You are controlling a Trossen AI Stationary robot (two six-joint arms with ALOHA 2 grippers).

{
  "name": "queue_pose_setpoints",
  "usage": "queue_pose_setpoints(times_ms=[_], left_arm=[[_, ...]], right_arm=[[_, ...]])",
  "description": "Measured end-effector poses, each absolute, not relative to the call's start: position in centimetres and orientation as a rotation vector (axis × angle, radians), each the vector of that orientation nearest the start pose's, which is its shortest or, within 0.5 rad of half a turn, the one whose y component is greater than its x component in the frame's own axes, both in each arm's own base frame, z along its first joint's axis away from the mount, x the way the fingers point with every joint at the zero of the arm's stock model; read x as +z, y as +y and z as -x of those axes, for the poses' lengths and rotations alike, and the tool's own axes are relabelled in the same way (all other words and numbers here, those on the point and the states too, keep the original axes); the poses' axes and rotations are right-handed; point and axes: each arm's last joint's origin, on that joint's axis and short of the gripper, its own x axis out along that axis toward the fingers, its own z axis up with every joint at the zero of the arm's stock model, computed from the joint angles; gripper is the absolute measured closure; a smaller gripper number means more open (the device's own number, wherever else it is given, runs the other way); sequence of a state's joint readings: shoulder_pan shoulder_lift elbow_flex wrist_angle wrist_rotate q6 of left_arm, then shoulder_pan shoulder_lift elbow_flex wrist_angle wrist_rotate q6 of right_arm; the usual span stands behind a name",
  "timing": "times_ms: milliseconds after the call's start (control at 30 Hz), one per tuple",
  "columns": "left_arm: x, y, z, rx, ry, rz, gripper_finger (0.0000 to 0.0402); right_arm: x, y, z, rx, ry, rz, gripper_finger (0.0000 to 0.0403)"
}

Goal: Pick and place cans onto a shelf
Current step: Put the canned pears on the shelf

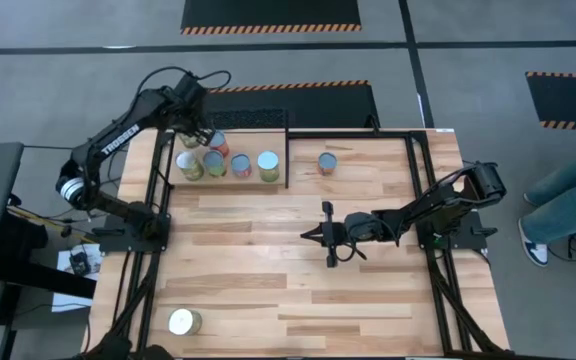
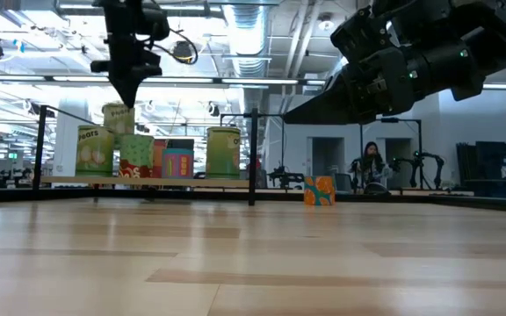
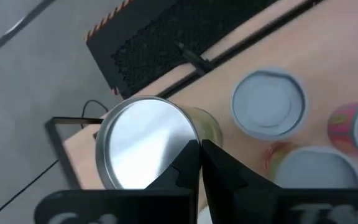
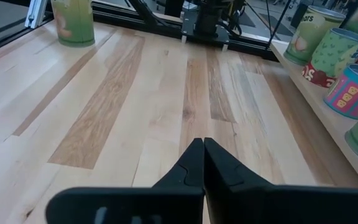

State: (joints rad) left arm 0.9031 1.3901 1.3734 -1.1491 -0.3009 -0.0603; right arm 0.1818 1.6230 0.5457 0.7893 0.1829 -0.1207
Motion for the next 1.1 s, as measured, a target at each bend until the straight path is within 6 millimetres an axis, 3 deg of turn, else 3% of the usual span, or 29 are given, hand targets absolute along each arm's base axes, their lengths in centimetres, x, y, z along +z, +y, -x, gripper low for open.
queue_pose_setpoints(times_ms=[233, 667, 1100], left_arm=[[30.2, 21.2, -14.7, 1.027, 1.236, 0.346, 0.0401], [27.1, 21.3, -14.7, 0.821, 1.308, 0.227, 0.0401], [27.1, 20.9, -14.4, 0.767, 1.317, 0.166, 0.0402]], right_arm=[[15.2, 4.8, -29.1, 0.016, 0.286, 0.173, 0.0386], [15.2, 4.8, -29.1, 0.016, 0.286, 0.173, 0.0385], [15.2, 4.8, -29.1, 0.017, 0.286, 0.173, 0.0384]])
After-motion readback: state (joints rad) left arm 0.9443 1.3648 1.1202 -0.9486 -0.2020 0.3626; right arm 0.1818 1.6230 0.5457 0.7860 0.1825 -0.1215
